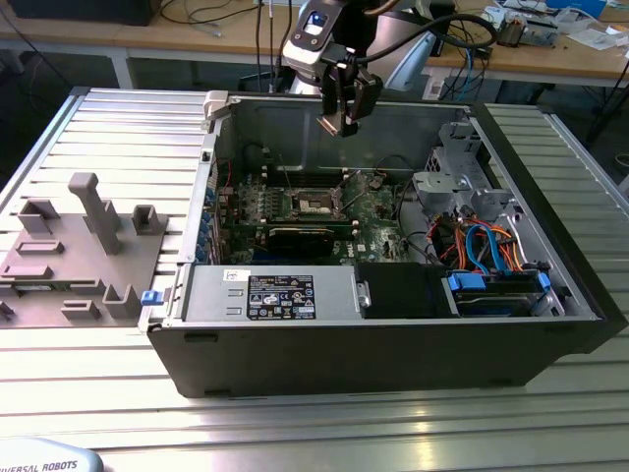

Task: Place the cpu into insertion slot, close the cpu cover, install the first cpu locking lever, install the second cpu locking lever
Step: 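Place the cpu into insertion slot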

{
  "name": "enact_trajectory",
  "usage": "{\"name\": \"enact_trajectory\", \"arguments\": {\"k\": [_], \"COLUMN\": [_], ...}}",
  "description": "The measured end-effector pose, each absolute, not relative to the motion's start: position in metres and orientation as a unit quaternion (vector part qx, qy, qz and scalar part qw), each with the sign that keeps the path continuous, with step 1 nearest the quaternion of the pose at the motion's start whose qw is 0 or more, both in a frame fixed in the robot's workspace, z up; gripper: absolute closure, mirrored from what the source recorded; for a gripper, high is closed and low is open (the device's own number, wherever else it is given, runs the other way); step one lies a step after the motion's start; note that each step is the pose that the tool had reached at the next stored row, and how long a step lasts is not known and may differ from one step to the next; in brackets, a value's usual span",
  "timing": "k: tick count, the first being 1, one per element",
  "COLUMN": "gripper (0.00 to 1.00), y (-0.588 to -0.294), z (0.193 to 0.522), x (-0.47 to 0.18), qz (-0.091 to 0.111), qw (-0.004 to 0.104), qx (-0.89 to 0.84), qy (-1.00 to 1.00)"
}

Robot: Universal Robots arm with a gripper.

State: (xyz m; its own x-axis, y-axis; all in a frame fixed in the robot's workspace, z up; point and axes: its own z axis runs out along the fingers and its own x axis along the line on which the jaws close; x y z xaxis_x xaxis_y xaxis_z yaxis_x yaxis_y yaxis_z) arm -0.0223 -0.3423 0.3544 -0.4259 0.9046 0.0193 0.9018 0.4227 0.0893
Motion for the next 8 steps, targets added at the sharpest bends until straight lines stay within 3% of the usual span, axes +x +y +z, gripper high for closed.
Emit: {"name": "enact_trajectory", "arguments": {"k": [8], "gripper": [0.46], "y": [-0.3423], "z": [0.3544], "x": [-0.0223], "qz": [0.043], "qw": [0.016], "qx": [0.538], "qy": [0.842]}}
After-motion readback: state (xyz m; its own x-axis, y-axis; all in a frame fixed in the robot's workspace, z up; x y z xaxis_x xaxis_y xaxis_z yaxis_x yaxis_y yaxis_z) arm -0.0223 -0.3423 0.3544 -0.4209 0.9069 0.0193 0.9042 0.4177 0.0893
